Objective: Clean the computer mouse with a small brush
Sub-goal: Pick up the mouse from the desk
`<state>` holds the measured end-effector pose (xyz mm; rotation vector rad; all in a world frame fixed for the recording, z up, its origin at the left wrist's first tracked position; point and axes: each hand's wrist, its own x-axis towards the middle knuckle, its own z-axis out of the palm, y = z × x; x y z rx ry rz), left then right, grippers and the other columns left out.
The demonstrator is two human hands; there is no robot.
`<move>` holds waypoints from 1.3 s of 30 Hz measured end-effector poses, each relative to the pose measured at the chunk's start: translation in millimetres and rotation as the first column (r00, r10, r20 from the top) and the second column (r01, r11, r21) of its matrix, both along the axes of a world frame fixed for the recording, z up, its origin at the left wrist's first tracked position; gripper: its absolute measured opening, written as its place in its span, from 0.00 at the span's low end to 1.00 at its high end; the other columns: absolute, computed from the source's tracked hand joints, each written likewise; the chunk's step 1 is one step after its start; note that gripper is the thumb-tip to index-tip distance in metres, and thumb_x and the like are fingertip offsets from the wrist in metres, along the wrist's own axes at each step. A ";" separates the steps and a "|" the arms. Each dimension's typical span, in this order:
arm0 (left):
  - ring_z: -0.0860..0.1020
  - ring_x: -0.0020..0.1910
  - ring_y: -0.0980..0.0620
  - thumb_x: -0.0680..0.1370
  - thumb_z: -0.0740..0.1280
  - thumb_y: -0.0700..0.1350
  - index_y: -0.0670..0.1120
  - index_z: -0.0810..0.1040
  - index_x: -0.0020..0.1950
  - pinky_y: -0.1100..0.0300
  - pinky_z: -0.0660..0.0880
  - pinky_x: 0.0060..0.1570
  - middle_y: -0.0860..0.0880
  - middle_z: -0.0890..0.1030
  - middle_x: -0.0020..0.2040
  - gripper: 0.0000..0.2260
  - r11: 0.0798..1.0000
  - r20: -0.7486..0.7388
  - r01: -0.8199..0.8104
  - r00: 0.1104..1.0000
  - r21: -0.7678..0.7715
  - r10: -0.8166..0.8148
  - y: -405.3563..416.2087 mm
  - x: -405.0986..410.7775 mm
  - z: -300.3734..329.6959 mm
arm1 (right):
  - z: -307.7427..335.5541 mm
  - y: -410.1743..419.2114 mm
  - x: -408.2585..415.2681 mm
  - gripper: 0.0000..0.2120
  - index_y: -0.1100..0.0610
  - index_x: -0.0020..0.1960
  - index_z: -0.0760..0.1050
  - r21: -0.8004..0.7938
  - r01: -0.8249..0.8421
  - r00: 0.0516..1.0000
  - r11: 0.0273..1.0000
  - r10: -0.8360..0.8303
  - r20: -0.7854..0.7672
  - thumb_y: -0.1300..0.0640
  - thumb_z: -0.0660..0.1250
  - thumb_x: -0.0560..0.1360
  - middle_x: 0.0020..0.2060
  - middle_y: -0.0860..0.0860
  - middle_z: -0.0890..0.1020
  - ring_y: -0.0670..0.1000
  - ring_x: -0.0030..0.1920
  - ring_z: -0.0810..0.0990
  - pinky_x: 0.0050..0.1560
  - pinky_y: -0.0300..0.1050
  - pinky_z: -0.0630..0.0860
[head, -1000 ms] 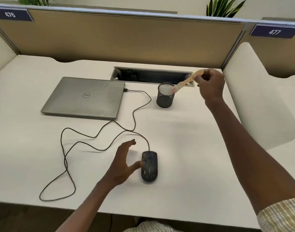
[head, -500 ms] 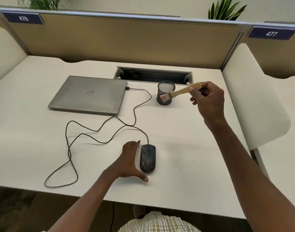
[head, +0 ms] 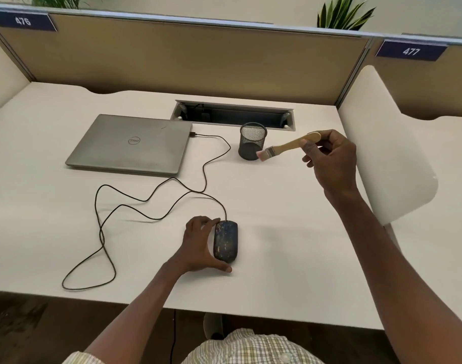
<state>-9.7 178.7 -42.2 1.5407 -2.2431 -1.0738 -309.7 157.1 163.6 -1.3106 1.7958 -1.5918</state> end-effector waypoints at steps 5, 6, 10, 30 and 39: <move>0.53 0.73 0.54 0.46 0.76 0.75 0.59 0.59 0.78 0.56 0.55 0.74 0.59 0.57 0.65 0.63 1.000 -0.020 -0.008 1.000 -0.003 0.008 -0.6 -0.3 -2.5 | -4.1 9.5 -3.6 0.04 0.58 0.48 0.79 0.011 0.011 1.000 1.000 -0.011 0.003 0.61 0.73 0.75 0.37 0.49 0.83 0.45 0.28 0.80 0.31 0.40 0.76; 0.53 0.73 0.55 0.46 0.76 0.75 0.59 0.60 0.77 0.55 0.55 0.74 0.59 0.57 0.65 0.62 1.000 -0.022 -0.009 1.000 -0.006 0.009 -0.6 -0.2 -2.9 | -4.4 11.3 -4.4 0.04 0.58 0.48 0.79 0.014 0.014 1.000 1.000 -0.014 0.001 0.61 0.73 0.75 0.37 0.49 0.83 0.45 0.28 0.80 0.31 0.40 0.76; 0.55 0.72 0.52 0.47 0.76 0.74 0.58 0.63 0.76 0.55 0.56 0.74 0.58 0.59 0.65 0.59 0.999 -0.031 -0.022 0.999 -0.026 0.021 0.1 -0.6 -4.0 | -4.4 18.2 -7.2 0.04 0.57 0.47 0.79 0.017 0.032 0.999 0.999 -0.032 -0.003 0.61 0.73 0.75 0.37 0.47 0.83 0.44 0.28 0.80 0.31 0.40 0.76; 0.82 0.50 0.59 0.56 0.86 0.49 0.64 0.59 0.75 0.65 0.80 0.43 0.55 0.79 0.59 0.54 0.980 -0.393 -0.121 0.903 0.157 0.174 59.9 -1.2 44.4 | 16.6 68.6 13.3 0.04 0.59 0.48 0.78 -0.044 -0.089 0.996 0.995 0.088 -0.020 0.65 0.71 0.76 0.39 0.54 0.84 0.56 0.41 0.86 0.35 0.38 0.80; 0.85 0.51 0.52 0.54 0.87 0.51 0.68 0.59 0.73 0.60 0.83 0.45 0.52 0.81 0.60 0.55 0.978 -0.436 -0.103 0.883 0.183 0.175 83.2 46.1 65.5 | 22.7 103.2 87.9 0.06 0.56 0.53 0.72 -0.090 -0.091 0.984 0.992 0.076 -0.163 0.64 0.66 0.79 0.39 0.51 0.85 0.46 0.36 0.87 0.39 0.46 0.85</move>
